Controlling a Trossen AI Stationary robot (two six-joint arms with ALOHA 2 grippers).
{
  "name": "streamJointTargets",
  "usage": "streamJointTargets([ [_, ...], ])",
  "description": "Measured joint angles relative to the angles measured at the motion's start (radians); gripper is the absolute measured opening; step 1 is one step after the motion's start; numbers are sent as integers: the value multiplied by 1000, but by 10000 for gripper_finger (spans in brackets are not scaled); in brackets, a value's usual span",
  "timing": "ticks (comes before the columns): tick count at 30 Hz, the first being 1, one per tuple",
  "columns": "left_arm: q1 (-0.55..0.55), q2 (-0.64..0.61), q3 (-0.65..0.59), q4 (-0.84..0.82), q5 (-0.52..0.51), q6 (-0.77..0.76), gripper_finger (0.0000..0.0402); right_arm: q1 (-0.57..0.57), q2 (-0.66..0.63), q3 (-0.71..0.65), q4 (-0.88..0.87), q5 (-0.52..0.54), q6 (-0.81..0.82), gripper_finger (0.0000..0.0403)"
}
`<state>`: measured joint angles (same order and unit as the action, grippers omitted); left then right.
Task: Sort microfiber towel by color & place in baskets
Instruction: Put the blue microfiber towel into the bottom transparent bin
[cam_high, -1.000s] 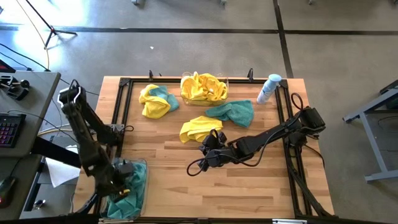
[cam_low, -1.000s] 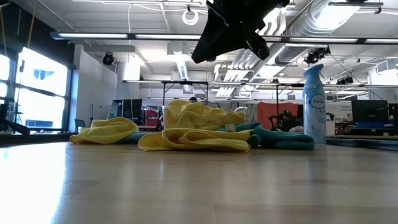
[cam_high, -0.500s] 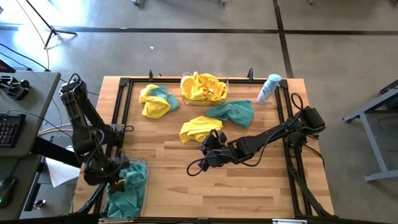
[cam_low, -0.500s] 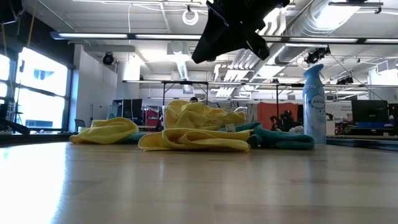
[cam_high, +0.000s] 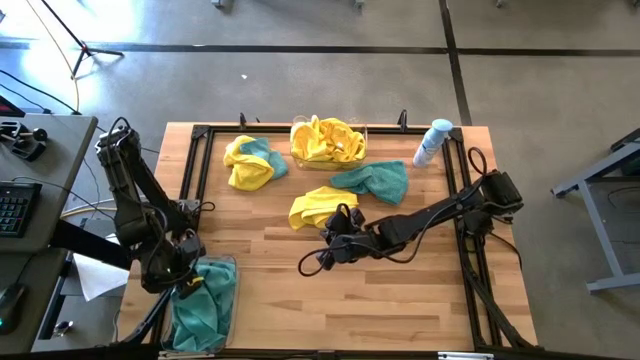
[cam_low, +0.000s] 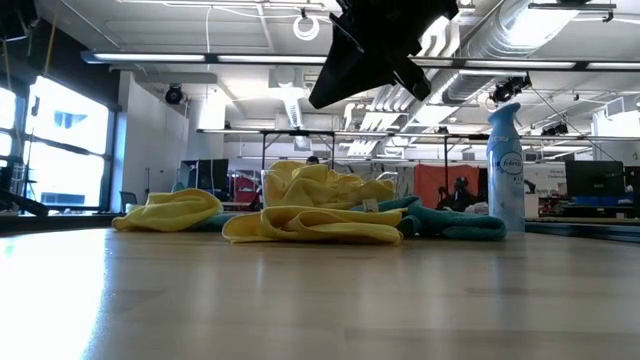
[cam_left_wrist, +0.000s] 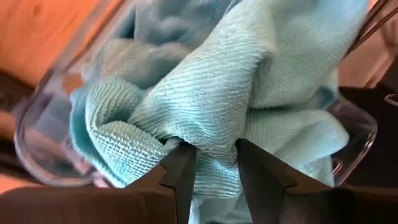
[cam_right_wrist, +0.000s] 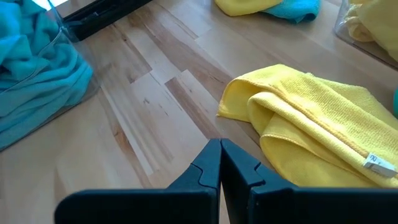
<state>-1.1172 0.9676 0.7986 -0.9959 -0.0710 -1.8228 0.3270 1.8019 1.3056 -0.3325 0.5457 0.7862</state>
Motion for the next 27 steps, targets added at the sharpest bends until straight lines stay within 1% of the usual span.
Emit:
streamJointTargets([
  [4,0,0,0,59,-104,57,108,-1,0,0,0,0,2,0],
  [6,0,0,0,108,-124,95,108,0,0,0,0,0,2,0],
  [8,0,0,0,150,-109,120,108,0,0,0,0,0,2,0],
  [10,0,0,0,161,-64,118,108,-2,0,0,0,0,1,0],
  [12,0,-1,0,132,-21,89,108,-6,0,0,0,0,1,0],
  [14,0,-1,0,70,-11,56,108,-11,0,0,0,0,2,0],
  [16,0,-1,0,28,-46,42,108,-15,0,0,0,0,2,0],
  [18,0,-1,0,26,-128,63,108,-20,0,0,0,0,2,0],
  [21,0,16,0,51,-253,141,108,-20,0,0,1,0,2,0],
  [23,0,46,0,57,-278,188,108,-20,0,0,1,0,7,0],
  [27,0,149,0,48,-266,232,108,-18,0,0,1,0,21,0],
])
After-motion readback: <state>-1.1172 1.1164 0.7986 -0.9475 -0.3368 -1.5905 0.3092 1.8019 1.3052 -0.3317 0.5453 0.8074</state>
